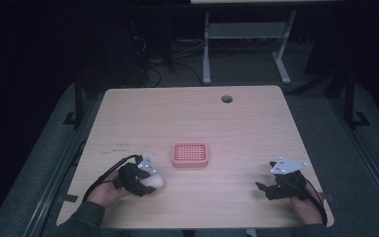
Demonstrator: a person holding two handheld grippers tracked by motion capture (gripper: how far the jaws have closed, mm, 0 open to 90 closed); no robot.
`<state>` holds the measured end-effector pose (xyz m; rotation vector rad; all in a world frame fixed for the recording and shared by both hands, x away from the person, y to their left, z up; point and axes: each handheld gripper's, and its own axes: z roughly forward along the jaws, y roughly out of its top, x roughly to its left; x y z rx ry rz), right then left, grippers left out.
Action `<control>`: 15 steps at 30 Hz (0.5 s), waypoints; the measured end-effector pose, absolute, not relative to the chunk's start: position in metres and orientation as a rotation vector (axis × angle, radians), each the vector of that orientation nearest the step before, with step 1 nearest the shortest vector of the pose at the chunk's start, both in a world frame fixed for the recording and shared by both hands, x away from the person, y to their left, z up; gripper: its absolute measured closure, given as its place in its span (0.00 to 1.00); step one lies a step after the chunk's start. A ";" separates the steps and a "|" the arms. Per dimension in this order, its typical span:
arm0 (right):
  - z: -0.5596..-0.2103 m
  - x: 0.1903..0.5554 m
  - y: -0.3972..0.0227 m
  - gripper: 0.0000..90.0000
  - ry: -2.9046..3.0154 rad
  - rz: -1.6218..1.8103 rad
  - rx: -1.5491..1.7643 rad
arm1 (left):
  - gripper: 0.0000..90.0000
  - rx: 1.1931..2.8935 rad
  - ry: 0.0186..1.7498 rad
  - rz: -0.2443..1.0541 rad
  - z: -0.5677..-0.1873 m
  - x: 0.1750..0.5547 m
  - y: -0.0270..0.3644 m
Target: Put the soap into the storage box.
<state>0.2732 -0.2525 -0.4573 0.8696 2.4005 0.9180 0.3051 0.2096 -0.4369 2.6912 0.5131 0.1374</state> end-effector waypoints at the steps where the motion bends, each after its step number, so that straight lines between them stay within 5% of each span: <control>1: -0.457 0.273 -0.253 0.15 2.400 0.919 0.870 | 0.55 2.692 0.513 0.137 -0.437 0.305 0.209; 15: -0.457 0.270 -0.258 0.15 2.378 0.941 0.902 | 0.55 2.669 0.497 0.138 -0.428 0.316 0.200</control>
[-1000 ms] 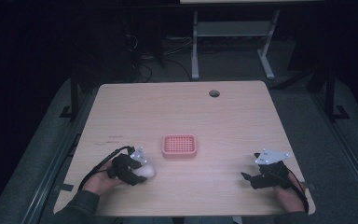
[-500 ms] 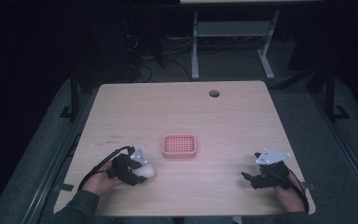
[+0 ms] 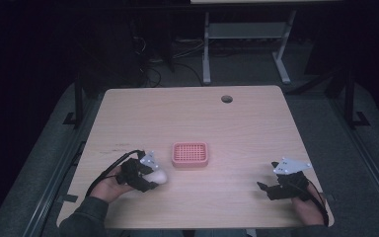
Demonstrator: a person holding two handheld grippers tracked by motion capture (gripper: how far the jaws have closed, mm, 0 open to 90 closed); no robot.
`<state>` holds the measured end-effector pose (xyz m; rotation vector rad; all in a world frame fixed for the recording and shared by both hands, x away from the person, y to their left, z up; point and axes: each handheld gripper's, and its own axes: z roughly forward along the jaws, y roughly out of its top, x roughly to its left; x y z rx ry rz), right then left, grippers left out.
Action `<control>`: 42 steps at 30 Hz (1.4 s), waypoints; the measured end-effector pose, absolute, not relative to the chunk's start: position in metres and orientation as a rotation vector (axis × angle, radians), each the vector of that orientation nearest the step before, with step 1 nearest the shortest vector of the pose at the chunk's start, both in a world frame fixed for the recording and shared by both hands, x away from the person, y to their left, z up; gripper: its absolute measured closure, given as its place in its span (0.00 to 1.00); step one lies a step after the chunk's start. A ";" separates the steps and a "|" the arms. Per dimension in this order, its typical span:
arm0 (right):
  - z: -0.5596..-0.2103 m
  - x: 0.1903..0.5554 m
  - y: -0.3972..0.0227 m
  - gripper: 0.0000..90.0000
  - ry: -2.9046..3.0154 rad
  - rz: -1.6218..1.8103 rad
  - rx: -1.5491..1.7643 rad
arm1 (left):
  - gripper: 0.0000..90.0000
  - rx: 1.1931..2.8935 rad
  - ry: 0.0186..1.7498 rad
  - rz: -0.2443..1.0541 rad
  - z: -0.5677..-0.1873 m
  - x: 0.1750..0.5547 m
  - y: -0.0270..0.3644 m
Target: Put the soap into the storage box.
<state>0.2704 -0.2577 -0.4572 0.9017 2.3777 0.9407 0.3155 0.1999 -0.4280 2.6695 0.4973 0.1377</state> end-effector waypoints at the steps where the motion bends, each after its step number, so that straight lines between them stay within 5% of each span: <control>1: -0.457 0.270 -0.258 0.15 2.378 0.940 0.902 | 0.55 2.672 0.491 0.135 -0.428 0.317 0.198; 42: -0.457 0.269 -0.263 0.15 2.361 0.990 0.917 | 0.55 2.674 0.446 0.093 -0.404 0.338 0.182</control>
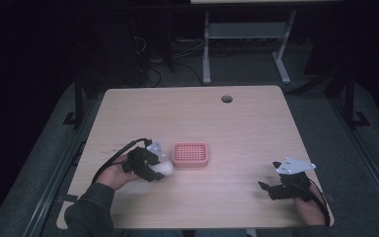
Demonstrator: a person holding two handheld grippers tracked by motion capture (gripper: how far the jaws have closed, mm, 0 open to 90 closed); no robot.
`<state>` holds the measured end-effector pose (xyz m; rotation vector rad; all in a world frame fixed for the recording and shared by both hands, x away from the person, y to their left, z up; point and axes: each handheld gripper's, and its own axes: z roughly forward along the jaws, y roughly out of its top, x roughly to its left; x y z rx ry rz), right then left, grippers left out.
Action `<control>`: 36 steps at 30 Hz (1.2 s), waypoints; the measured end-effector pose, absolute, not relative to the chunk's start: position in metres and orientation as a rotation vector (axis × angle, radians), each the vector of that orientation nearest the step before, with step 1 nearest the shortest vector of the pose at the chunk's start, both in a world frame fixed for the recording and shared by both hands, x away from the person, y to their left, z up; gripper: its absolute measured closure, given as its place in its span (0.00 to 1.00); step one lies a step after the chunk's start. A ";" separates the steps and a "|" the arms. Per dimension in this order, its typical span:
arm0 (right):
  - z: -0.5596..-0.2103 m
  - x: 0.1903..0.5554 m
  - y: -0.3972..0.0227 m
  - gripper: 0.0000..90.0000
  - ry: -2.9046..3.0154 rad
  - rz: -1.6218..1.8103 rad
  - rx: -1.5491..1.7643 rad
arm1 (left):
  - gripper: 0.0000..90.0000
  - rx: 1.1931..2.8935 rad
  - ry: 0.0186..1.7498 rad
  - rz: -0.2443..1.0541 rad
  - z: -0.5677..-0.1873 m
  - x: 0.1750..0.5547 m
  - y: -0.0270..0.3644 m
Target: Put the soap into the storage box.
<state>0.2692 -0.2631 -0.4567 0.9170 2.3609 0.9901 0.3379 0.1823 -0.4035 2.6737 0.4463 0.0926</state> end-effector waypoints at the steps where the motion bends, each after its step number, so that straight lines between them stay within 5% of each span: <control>1: -0.457 0.269 -0.263 0.15 2.360 0.991 0.918 | 0.55 2.672 0.443 0.095 -0.403 0.339 0.183; 36: -0.456 0.268 -0.266 0.15 2.346 1.014 0.935 | 0.55 2.687 0.423 0.082 -0.388 0.359 0.165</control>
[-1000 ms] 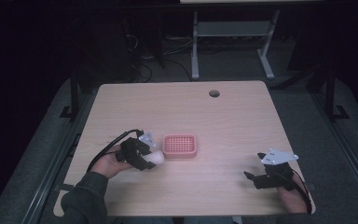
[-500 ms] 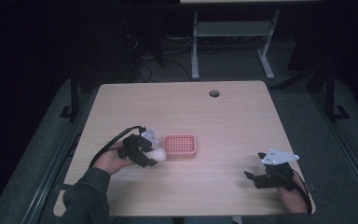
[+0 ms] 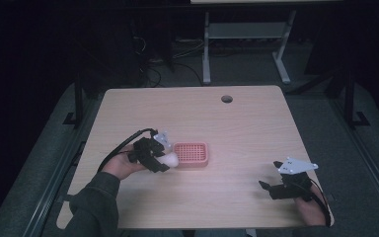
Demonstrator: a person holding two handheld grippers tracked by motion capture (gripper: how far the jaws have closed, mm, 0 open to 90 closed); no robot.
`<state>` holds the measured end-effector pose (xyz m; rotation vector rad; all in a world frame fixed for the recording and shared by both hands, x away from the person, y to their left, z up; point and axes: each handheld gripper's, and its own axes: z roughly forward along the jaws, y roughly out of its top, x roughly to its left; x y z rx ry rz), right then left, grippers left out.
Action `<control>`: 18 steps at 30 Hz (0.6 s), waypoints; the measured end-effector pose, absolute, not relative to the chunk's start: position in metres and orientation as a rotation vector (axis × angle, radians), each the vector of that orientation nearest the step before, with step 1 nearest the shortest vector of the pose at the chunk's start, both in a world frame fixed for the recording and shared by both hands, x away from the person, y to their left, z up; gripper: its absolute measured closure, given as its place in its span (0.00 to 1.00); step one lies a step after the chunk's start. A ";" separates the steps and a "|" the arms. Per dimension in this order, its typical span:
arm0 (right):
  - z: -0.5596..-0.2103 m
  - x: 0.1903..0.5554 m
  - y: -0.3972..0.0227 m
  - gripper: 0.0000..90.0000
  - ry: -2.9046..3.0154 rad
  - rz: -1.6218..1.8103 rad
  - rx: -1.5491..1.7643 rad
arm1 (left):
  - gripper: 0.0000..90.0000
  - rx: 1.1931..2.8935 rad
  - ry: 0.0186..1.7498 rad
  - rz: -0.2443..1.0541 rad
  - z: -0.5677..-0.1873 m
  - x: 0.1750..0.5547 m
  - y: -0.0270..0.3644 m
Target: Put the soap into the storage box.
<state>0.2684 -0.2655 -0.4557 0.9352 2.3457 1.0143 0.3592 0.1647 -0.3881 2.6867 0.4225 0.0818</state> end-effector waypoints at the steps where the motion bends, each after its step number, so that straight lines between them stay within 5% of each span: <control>1: -0.456 0.268 -0.266 0.15 2.346 1.015 0.935 | 0.55 2.686 0.423 0.084 -0.388 0.359 0.164; 18: -0.455 0.268 -0.266 0.15 2.341 1.029 0.933 | 0.55 2.706 0.402 0.081 -0.382 0.373 0.151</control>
